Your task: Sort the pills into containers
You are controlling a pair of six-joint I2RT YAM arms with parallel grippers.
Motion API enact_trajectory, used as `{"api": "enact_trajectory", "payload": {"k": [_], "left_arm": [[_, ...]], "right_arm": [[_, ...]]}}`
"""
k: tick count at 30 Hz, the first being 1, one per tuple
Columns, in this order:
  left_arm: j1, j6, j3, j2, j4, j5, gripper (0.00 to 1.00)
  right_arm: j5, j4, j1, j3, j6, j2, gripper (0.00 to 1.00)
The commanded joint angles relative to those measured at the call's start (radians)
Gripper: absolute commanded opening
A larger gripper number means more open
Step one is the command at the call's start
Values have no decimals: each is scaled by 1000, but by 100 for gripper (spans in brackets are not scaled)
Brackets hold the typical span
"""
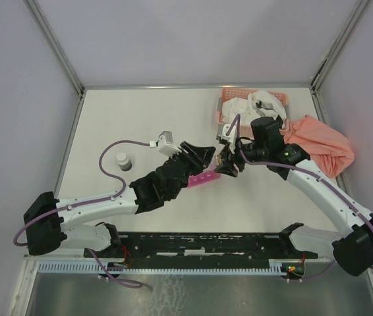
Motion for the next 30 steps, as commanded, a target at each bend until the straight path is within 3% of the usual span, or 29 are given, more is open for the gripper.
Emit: {"api": "enact_trajectory", "payload": {"k": [1, 3, 9, 14, 18, 23, 24, 25, 28, 30], "left_arm": [[-4, 6, 7, -10, 91, 9, 14], [-5, 63, -15, -19, 149, 32, 4], [11, 340, -126, -76, 370, 214, 3], [99, 493, -213, -132, 515, 542, 3], [189, 511, -276, -117, 720, 826, 3], [213, 499, -276, -79, 810, 913, 3], [216, 496, -278, -83, 809, 903, 5], [218, 491, -282, -92, 802, 876, 14], [223, 489, -312, -149, 751, 754, 57], [222, 480, -333, -205, 682, 628, 77]], "right_arm": [[-9, 26, 6, 54, 11, 1, 3], [-33, 27, 4, 56, 28, 6, 3], [-158, 35, -18, 71, 120, 32, 2], [-349, 100, -64, 64, 268, 63, 2], [-444, 220, -89, 33, 407, 80, 2], [-478, 280, -97, 18, 466, 90, 2], [-478, 279, -98, 18, 463, 90, 2], [-477, 275, -98, 18, 457, 89, 2], [-463, 245, -99, 22, 417, 80, 2], [-446, 213, -99, 28, 378, 70, 2]]}}
